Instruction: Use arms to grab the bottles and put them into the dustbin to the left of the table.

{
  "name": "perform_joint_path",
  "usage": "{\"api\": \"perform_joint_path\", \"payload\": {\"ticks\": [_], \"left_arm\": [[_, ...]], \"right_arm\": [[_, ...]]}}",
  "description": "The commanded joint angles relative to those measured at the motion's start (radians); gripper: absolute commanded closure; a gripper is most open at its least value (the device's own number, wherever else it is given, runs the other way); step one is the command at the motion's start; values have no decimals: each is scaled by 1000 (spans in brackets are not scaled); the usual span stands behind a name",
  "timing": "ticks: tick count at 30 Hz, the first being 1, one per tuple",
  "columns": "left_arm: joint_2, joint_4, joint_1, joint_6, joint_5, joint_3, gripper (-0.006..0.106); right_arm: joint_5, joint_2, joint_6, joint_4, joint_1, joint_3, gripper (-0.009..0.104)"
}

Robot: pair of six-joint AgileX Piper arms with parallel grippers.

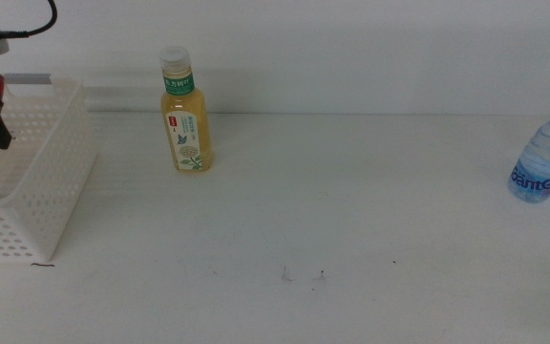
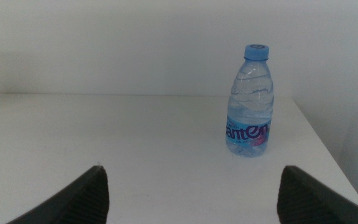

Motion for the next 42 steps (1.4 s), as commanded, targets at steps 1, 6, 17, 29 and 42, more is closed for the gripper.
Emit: {"api": "perform_joint_path", "payload": {"ticks": [1, 6, 17, 29, 42], "left_arm": [[-7, -9, 1, -6, -22, -18, 73], [-7, -3, 1, -6, -41, -18, 62], [-7, 7, -1, -6, -24, -18, 7], [-177, 43, -100, -157, 0, -20, 7], [-474, 86, -386, -291, -388, 330, 7]], "right_arm": [[-10, -5, -4, -8, 1, 3, 2], [-10, -5, -4, -8, 1, 3, 2], [-10, -5, -4, -8, 1, 3, 2], [-10, -5, -4, -8, 1, 3, 2], [-10, -5, -4, -8, 1, 3, 2]]}}
